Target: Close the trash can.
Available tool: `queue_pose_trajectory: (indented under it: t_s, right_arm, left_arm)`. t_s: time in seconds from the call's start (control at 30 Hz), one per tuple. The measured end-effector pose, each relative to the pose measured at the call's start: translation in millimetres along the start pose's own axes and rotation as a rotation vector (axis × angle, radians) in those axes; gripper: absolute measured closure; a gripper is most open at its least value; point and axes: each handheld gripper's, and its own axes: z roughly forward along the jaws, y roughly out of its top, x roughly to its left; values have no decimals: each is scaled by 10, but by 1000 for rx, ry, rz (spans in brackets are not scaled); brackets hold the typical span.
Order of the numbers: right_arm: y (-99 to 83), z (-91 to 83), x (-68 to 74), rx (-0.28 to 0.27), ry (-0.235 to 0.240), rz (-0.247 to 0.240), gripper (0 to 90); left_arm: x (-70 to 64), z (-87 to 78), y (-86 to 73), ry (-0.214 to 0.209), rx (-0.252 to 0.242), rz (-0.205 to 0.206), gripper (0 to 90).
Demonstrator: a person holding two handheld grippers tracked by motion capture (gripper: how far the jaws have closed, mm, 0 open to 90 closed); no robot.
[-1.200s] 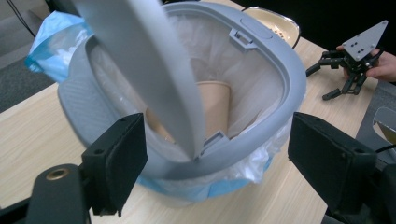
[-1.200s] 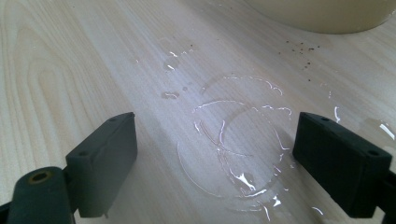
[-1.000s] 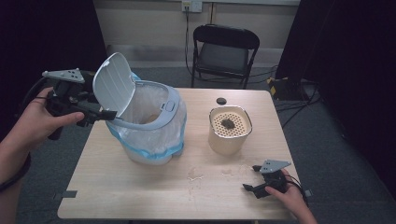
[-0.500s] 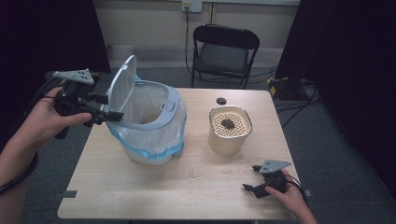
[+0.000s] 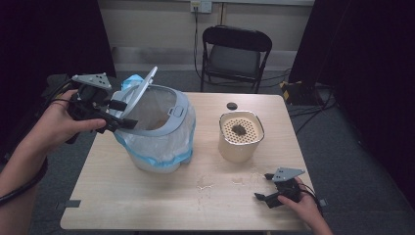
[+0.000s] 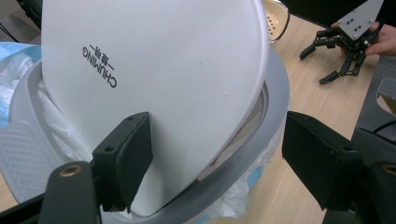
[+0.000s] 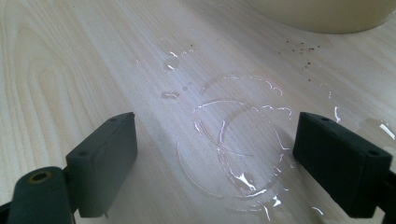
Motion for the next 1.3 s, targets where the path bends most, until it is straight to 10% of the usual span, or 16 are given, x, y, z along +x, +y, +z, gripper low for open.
queue_pose_trajectory:
  t_s: [0.4, 0.67, 1.3]
  right_arm:
    - [0, 0, 0, 0, 0, 1, 129]
    - [0, 0, 0, 1, 2, 0, 129]
    - [0, 0, -1, 1, 2, -1, 129]
  left_arm:
    - [-195, 87, 127, -58, 8, 48, 313]
    - [-164, 226, 226, -79, 28, -17, 493]
    - [24, 617, 350, 108, -2, -121, 694]
